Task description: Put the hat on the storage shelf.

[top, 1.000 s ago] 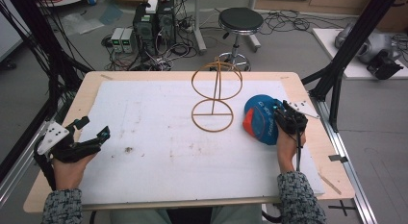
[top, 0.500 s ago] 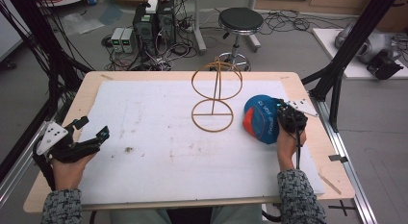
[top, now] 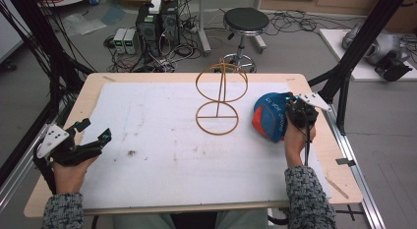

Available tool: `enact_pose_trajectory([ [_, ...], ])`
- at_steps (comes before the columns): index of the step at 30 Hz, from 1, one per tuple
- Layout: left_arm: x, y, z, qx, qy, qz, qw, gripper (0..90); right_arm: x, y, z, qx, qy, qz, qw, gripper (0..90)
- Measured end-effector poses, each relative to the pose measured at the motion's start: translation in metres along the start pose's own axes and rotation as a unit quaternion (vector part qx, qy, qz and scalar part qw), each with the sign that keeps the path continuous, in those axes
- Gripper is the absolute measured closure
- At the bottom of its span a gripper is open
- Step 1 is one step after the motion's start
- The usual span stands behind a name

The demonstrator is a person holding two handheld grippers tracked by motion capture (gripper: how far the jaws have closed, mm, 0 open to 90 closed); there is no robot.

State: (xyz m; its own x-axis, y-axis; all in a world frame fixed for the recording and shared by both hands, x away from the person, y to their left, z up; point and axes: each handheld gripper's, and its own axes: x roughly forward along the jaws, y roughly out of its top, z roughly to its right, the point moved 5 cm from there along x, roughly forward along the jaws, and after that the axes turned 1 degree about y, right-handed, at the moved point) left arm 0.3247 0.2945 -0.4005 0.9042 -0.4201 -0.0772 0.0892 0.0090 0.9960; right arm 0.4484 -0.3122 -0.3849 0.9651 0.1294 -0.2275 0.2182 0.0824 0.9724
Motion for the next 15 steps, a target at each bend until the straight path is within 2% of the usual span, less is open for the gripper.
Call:
enact_pose_trajectory([
  [15,-0.003,0.005,0.000,-0.003,-0.001,0.010,0.9999,15.1,-0.013,0.050,-0.003,-0.014,-0.002,0.037,0.9992,88.0],
])
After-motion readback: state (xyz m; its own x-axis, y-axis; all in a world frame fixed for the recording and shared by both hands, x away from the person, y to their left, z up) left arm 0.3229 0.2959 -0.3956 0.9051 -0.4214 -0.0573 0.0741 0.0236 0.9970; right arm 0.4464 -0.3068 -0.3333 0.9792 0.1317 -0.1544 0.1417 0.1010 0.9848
